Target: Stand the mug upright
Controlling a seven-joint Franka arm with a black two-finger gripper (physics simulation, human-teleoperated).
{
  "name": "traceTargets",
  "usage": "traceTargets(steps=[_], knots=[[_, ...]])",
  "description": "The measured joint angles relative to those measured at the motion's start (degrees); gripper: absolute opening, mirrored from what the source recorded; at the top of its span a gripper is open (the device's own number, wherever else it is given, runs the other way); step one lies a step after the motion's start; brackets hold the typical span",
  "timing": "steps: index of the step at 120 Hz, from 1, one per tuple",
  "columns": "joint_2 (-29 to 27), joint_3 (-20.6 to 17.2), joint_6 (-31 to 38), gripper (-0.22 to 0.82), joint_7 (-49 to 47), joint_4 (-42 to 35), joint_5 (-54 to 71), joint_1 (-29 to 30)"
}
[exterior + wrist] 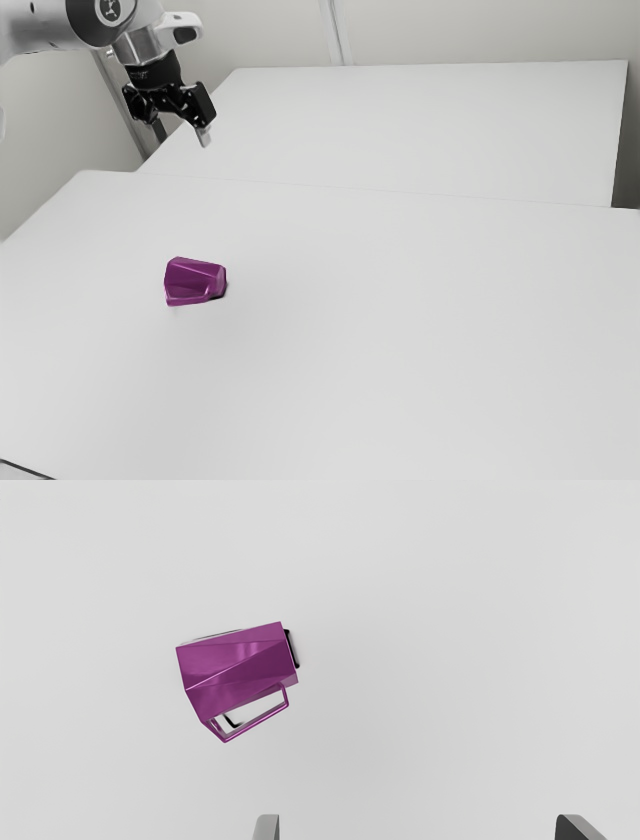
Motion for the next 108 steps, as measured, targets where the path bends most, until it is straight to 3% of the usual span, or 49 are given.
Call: traceTargets(steps=[45,62,85,108], knots=[[-0.11,-0.09,0.75,0.60,0.59,-0.82,-0.58,-0.01],[-0.53,4.26,0.75,0.60,1.14,-1.90,-7.10,1.09],[0.28,9.55,0.69,0.60,4.51,-2.56,-15.91,5.41],[5.12,10.35,0.66,0.60,9.81,-3.63,-25.01,14.26]])
